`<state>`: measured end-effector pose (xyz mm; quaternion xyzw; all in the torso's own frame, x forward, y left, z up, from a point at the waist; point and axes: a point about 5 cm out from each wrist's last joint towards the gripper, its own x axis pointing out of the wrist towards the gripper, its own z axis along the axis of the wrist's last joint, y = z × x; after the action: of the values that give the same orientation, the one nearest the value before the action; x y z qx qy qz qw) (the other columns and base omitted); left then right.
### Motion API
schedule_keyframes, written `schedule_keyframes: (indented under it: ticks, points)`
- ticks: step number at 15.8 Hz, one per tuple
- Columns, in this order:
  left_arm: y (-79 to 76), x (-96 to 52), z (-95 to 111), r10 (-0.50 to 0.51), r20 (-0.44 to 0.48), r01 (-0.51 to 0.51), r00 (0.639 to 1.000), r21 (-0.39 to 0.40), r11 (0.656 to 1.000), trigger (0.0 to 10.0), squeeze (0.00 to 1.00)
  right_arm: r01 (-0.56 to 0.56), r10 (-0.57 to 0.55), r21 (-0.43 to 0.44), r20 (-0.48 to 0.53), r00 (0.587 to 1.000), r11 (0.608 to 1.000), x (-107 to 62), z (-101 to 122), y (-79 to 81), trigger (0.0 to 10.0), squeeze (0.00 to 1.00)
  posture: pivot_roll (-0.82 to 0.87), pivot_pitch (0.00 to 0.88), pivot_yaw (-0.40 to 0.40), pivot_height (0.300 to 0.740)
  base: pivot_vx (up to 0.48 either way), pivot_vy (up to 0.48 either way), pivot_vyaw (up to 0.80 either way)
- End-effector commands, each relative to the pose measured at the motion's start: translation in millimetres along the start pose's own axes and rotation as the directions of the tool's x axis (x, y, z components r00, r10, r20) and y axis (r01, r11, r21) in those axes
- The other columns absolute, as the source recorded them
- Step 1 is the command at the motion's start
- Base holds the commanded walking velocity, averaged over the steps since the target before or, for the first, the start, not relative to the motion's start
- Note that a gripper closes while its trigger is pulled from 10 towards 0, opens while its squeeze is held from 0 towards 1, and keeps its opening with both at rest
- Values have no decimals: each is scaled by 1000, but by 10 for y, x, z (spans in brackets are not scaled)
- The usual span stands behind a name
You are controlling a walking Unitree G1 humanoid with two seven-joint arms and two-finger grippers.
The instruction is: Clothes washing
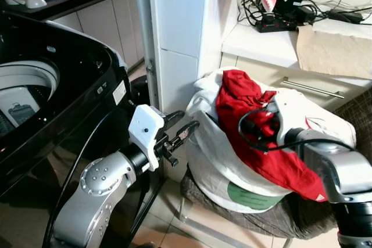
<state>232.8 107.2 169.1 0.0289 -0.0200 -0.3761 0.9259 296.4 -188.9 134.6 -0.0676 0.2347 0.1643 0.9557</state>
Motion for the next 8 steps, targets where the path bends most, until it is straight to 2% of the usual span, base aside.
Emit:
schedule_keyframes:
  ticks: [1, 2, 3, 8]
  points:
    - [-33, 15, 33, -16, 12, 16, 1000, 0, 1000, 10000, 0, 2, -2, -28, 7, 1000, 1000, 9, 2, -26, 4863, 0, -15, 8, 0, 740, 0, 0, 0]
    - [-34, 17, 33, -15, 13, 15, 1000, -1, 1000, 10000, 0, 2, -2, -30, 8, 1000, 1000, 10, 3, -28, 2863, 0, -15, 9, 1, 740, 0, 0, 0]
    - [-43, 21, 28, -17, 12, 17, 1000, -2, 1000, 10000, 0, 5, -4, -33, 11, 1000, 999, 18, 4, -38, 157, 0, -15, 9, 1, 740, 0, 0, 0]
    - [-69, 21, 25, -36, 10, 36, 999, -9, 999, 10000, 0, -6, 8, -42, 33, 999, 999, 27, -2, -49, 0, 0, -18, 11, 5, 740, 0, 0, 0]
